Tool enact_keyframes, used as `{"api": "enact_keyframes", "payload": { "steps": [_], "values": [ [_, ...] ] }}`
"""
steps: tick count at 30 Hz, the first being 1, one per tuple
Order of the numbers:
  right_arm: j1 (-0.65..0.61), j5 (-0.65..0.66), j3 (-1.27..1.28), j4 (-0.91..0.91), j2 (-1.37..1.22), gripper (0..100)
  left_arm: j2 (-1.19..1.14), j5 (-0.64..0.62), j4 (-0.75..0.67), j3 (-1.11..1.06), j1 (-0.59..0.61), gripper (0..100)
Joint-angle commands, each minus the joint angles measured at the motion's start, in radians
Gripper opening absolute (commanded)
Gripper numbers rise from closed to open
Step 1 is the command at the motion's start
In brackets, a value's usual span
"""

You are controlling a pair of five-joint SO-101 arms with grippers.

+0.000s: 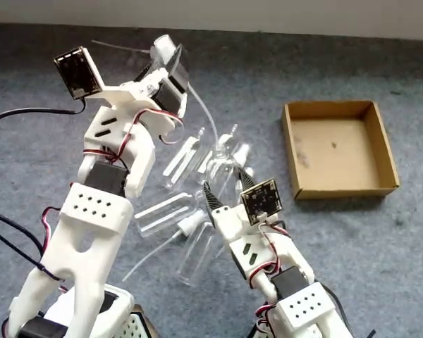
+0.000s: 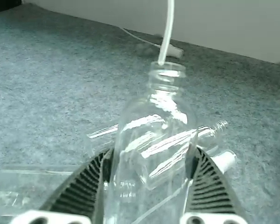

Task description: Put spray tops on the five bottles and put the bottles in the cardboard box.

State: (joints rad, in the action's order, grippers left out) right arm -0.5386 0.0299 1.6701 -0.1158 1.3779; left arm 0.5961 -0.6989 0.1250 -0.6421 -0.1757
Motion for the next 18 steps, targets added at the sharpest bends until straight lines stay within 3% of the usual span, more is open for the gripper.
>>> {"api": "enact_keyframes", "payload": {
  "steps": [1, 18],
  "values": [
    [-0.004, -0.008, 0.101, 0.027, 0.018, 11.0, 0.035, 0.021, -0.054, -0.001, 0.013, 1],
    [-0.002, -0.008, 0.101, 0.027, 0.018, 11.0, 0.035, 0.023, -0.123, -0.036, 0.005, 1]
  ]
}}
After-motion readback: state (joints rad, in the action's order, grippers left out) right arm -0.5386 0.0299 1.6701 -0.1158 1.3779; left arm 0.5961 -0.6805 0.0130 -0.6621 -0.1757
